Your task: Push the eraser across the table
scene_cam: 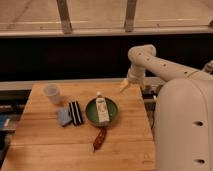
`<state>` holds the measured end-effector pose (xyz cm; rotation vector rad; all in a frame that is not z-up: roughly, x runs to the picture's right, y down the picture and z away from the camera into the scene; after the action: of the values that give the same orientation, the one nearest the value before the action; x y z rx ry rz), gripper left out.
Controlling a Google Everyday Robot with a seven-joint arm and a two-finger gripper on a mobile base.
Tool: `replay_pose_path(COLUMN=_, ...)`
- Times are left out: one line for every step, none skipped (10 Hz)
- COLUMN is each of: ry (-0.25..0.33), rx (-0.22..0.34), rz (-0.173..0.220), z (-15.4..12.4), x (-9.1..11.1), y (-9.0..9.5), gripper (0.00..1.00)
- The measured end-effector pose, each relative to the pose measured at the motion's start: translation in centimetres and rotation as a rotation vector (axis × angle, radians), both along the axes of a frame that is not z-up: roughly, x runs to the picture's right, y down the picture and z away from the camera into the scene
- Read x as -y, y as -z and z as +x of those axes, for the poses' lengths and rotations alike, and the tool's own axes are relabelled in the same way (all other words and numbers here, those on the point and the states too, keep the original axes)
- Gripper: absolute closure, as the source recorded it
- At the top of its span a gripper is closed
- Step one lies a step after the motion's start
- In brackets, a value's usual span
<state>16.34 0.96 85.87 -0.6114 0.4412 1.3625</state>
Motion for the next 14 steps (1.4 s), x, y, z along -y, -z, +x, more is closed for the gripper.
replay_pose_path(ry=0.0, rx=0.0, rz=0.0, z=0.0, x=0.0, y=0.0, gripper=0.2)
replay_pose_path(ry=0.0, rx=0.0, rz=0.0, z=0.0, x=0.0, y=0.0, gripper=0.2)
replay_pose_path(ry=0.0, rx=0.0, rz=0.0, z=0.0, x=0.0, y=0.0, gripper=0.24)
replay_pose_path(ry=0.0, rx=0.0, rz=0.0, z=0.0, x=0.0, y=0.0, gripper=0.33)
replay_pose_path(ry=0.0, rx=0.0, rz=0.0, z=0.0, x=0.0, y=0.0, gripper=0.41)
replay_pose_path(ry=0.0, rx=0.0, rz=0.0, z=0.0, x=0.0, y=0.0, gripper=0.53)
replay_pose_path(ry=0.0, rx=0.0, rz=0.0, z=0.0, x=0.0, y=0.0, gripper=0.63)
replay_pose_path(ry=0.0, rx=0.0, rz=0.0, z=0.0, x=0.0, y=0.0, gripper=0.71)
replay_pose_path(ry=0.0, rx=0.0, rz=0.0, z=0.0, x=0.0, y=0.0, gripper=0.81)
replay_pose_path(ry=0.001, rx=0.0, rz=0.0, z=0.0, x=0.0, y=0.0, gripper=0.93)
replay_pose_path(ry=0.004, rx=0.005, rz=0.004, z=0.0, x=0.1, y=0.1, gripper=0.98)
replay_pose_path(ry=0.015, rx=0.028, rz=0.019, z=-0.4, x=0.7, y=0.4, gripper=1.0)
replay_pose_path(ry=0.026, rx=0.047, rz=0.03, z=-1.2, x=1.3, y=0.5, gripper=1.0)
replay_pose_path(ry=0.044, rx=0.079, rz=0.041, z=-3.0, x=2.0, y=0.7, gripper=1.0)
